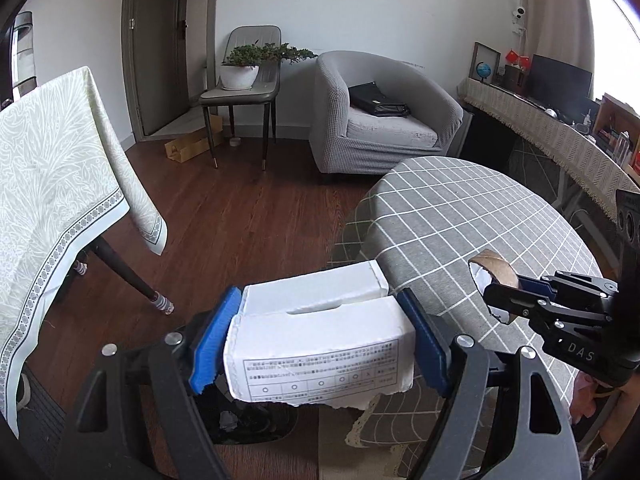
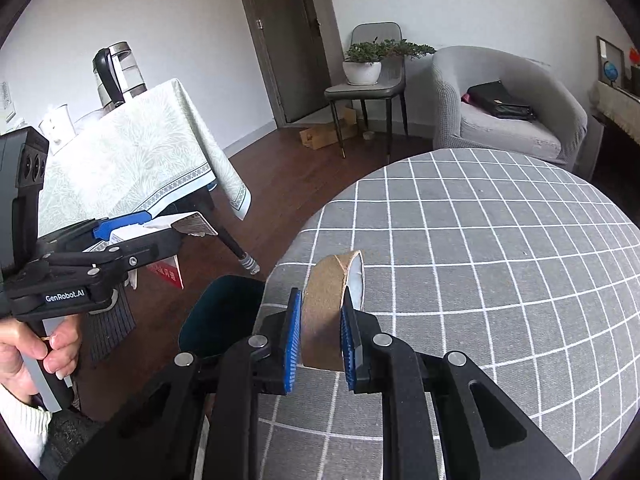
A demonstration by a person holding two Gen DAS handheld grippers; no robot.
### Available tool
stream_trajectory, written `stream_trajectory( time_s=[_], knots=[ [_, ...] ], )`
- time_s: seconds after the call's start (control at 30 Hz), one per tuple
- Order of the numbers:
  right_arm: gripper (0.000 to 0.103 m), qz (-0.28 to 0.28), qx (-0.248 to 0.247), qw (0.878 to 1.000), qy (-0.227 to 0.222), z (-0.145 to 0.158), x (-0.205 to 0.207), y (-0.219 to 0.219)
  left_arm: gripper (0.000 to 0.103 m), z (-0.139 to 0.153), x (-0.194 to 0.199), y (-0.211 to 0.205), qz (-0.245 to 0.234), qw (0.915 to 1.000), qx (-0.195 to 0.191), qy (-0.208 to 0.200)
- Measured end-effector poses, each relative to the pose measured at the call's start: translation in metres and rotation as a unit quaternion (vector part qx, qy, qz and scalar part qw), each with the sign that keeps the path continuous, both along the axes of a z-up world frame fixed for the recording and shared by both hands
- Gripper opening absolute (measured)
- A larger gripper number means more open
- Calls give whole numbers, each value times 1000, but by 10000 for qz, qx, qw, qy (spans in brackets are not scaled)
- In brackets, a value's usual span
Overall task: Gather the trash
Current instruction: 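Carry the white paper in the left tool while the right tool carries the tape roll over the bin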
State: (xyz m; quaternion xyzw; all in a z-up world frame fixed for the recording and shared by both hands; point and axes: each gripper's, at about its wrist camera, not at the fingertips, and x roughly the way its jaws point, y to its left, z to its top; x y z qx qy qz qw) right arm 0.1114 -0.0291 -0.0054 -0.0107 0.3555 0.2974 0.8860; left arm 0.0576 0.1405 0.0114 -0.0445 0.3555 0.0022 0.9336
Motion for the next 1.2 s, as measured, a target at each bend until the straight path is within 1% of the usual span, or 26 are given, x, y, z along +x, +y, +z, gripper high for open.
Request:
stream_trajectory(
  time_s=[0.17, 0.3, 0.5, 0.63, 0.77, 0.87, 1.03, 1.1, 1.2],
  knots=[
    [18, 190, 79, 9998, 14, 3, 3, 27, 81, -17, -2, 35, 166, 9997, -14, 177],
    [18, 333, 94, 9994, 51, 1, 6, 52, 81, -34, -6, 61, 299, 9989, 50, 348],
    [18, 686, 48, 9976, 97, -4, 5, 100, 81, -62, -11, 91, 462, 9967, 115, 656],
    [18, 895, -36, 9958, 170, -12, 4, 125, 81, -78, -12, 109, 516, 9950, -28, 855],
    [18, 1020, -66, 9944, 259, -20, 6, 144, 81, -95, -16, 127, 616, 9918, -168, 1108],
    [18, 1072, -93, 9937, 324, -25, 8, 155, 81, -108, -16, 136, 663, 9894, -185, 1275],
    [18, 1129, -103, 9927, 422, -32, 12, 171, 81, -132, -15, 144, 603, 9839, -262, 1665],
    [18, 1163, -103, 9921, 454, -35, 13, 178, 82, -140, -15, 146, 614, 9819, -227, 1778],
    [18, 1207, -92, 9914, 491, -38, 16, 191, 83, -149, -15, 152, 640, 9790, -281, 1914]
  ],
)
